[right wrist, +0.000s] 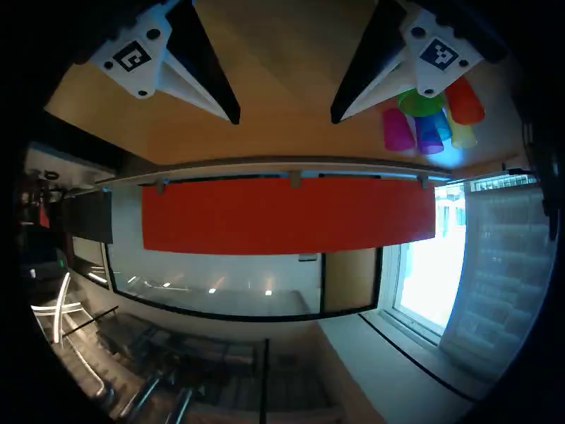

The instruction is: Pour water

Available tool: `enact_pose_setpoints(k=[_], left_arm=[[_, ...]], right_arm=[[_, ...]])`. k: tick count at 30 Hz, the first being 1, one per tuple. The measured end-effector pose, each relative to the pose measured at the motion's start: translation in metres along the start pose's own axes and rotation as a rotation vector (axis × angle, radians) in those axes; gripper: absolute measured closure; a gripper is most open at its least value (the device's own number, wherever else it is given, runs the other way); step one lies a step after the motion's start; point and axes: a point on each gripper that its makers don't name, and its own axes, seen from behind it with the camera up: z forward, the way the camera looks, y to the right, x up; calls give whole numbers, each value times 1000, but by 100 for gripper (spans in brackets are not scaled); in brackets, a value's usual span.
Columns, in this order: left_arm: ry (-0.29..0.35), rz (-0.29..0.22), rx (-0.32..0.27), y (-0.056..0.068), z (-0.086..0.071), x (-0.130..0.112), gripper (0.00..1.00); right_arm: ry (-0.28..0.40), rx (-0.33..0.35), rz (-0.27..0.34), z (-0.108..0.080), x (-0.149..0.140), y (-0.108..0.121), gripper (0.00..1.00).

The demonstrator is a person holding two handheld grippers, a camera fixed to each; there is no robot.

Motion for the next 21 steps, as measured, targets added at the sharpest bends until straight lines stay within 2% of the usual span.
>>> enact_pose_setpoints(k=[6,15,21], left_arm=[[-11,-2,-20,-2,0,20,1],[-47,-3,-86,9,9,56,1],[-36,-1,-127,14,17,97,1]], right_arm=[[-14,23,-9,4,25,-3,1],[-6,73,-26,14,89,-10,1],[-22,111,-32,21,118,-17,1]])
